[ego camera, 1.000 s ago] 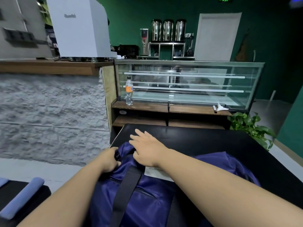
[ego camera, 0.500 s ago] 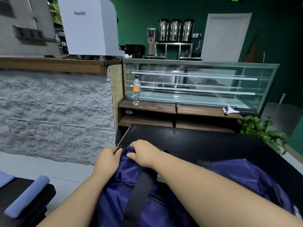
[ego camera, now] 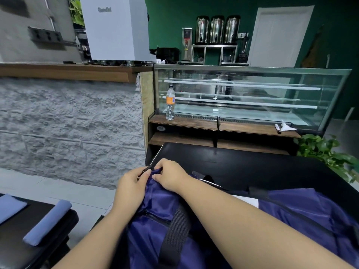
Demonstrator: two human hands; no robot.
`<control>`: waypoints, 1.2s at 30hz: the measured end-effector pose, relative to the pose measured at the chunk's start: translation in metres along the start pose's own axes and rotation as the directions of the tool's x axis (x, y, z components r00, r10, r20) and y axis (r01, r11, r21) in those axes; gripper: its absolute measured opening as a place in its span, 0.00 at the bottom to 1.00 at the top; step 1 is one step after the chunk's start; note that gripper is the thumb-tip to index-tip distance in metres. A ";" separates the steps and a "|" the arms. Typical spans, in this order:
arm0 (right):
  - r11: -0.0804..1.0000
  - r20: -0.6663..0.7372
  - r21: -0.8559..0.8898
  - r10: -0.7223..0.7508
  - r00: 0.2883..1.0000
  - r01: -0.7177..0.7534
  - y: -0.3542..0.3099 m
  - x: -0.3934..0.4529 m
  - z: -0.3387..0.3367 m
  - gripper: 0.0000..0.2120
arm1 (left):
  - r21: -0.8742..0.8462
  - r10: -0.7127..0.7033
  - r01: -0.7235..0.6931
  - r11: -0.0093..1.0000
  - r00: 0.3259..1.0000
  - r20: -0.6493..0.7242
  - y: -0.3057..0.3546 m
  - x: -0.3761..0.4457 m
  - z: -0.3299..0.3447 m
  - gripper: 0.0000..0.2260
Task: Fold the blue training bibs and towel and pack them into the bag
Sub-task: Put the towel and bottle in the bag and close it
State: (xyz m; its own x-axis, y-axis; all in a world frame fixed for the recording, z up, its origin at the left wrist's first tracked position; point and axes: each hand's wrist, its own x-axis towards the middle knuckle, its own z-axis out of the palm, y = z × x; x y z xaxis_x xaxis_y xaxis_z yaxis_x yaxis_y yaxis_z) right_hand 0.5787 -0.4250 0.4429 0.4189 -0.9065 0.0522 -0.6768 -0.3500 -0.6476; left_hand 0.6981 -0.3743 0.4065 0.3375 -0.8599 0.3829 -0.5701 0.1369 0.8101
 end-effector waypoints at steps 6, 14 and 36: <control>0.997 0.041 0.077 0.010 0.999 -0.013 0.001 -0.005 -0.004 0.15 | -0.056 -0.053 0.050 0.997 0.997 -0.063 0.001 -0.003 -0.001 0.08; 0.813 0.132 -0.544 -0.163 0.978 0.209 -0.004 -0.014 -0.009 0.12 | -0.077 -0.069 0.062 0.995 0.994 -0.089 0.000 -0.003 0.001 0.08; 0.648 0.157 -0.712 -0.228 0.961 0.270 0.065 -0.128 -0.140 0.08 | -0.087 -0.267 0.258 0.962 0.957 -0.113 -0.017 0.006 -0.002 0.10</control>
State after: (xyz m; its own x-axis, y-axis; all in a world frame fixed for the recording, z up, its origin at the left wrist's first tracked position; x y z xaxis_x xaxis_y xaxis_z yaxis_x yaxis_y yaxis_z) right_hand 0.3966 -0.3651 0.5002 0.6519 -0.7543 0.0780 -0.7565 -0.6397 0.1362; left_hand 0.7112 -0.3808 0.3958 0.5601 -0.8039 0.2001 -0.3962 -0.0478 0.9169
